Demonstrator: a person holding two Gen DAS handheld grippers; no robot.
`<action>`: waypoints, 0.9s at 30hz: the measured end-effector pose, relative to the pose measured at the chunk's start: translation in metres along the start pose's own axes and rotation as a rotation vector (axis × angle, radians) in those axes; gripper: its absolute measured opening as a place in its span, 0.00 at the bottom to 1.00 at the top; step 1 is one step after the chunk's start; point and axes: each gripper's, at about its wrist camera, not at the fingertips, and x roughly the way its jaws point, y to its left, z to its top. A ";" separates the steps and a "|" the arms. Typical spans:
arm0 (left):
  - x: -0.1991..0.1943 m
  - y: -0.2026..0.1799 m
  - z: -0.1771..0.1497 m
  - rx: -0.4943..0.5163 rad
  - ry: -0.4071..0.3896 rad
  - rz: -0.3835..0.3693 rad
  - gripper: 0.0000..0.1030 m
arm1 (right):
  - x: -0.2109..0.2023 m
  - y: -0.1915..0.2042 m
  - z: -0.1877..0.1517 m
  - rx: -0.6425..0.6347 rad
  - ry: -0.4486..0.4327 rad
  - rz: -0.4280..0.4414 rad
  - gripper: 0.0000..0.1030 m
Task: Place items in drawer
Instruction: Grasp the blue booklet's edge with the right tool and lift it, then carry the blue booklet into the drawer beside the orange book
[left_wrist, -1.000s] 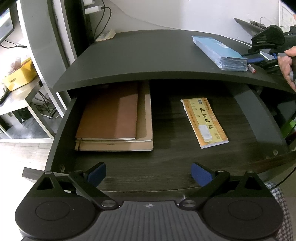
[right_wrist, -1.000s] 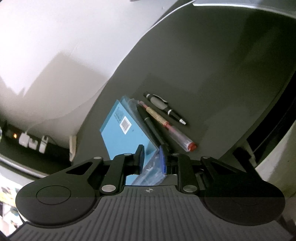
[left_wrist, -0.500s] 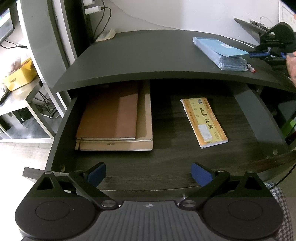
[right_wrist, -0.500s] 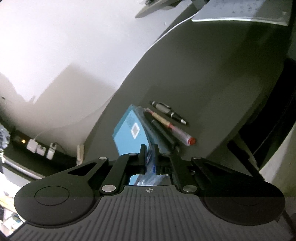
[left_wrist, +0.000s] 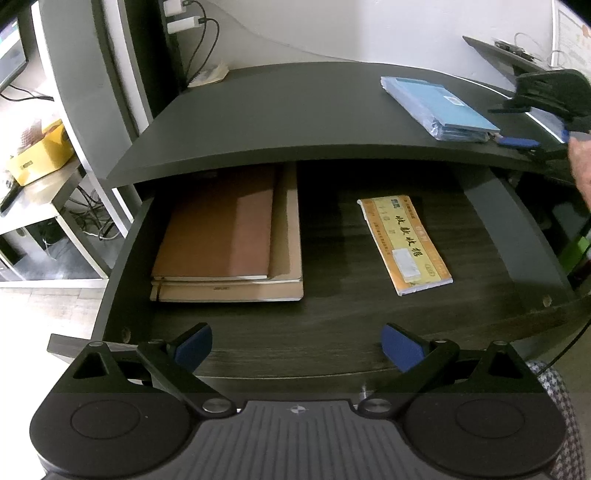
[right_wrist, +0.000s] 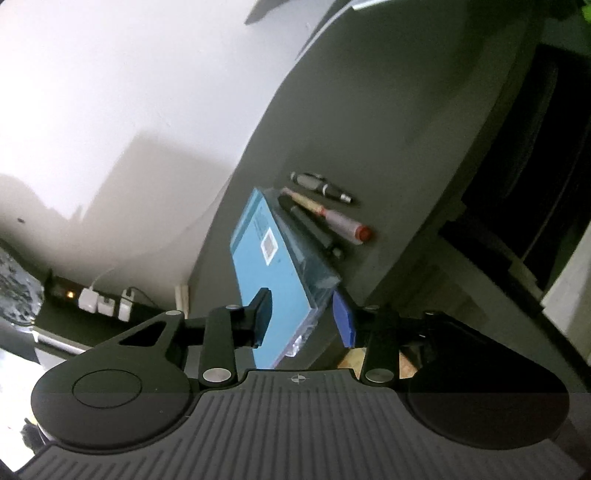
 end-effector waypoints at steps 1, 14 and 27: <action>0.000 0.000 0.000 0.001 0.000 0.000 0.96 | 0.004 0.001 0.000 0.002 0.000 0.002 0.35; -0.008 -0.001 -0.001 -0.003 -0.016 0.000 0.96 | -0.033 0.024 -0.020 -0.021 0.037 0.121 0.03; -0.017 -0.003 -0.005 -0.005 -0.032 -0.005 0.96 | -0.133 -0.001 -0.065 0.022 0.182 0.175 0.03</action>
